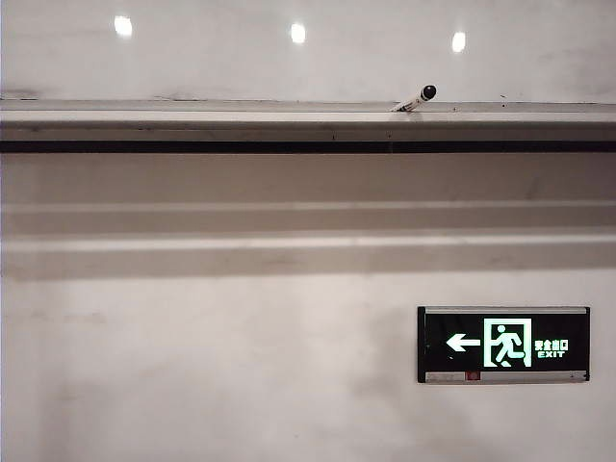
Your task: Wipe the whiteboard clean using the black magnetic whiteboard eraser attached to the whiteboard.
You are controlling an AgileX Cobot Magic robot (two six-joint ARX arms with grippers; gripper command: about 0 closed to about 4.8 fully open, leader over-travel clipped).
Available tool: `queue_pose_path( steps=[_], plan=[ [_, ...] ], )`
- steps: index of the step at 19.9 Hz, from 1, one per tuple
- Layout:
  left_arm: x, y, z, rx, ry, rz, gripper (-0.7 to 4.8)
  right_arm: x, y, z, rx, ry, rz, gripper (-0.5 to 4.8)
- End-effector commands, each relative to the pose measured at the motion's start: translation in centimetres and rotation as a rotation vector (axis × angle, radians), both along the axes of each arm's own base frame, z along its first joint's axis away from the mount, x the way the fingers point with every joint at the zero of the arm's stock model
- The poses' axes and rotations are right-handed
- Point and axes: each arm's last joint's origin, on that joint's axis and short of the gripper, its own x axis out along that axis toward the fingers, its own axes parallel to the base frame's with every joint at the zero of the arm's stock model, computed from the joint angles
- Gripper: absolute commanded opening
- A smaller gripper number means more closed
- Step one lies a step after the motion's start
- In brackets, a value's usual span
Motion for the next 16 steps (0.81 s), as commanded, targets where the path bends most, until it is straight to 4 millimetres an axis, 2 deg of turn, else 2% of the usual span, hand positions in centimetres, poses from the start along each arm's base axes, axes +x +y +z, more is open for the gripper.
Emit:
queue_pose_path(
  steps=[1, 13, 16],
  plan=[
    [0.00, 0.04, 0.14, 0.009, -0.014, 0.011, -0.04, -0.04, -0.01, 0.22, 0.011, -0.011, 0.002, 0.52],
    [0.00, 0.01, 0.15, 0.009, -0.015, 0.003, -0.04, -0.04, 0.00, 0.21, 0.011, -0.011, 0.002, 0.52],
    [0.00, 0.01, 0.15, 0.009, -0.015, 0.002, -0.04, -0.19, -0.68, -0.63, 0.031, -0.038, -0.031, 0.52]
  ],
)
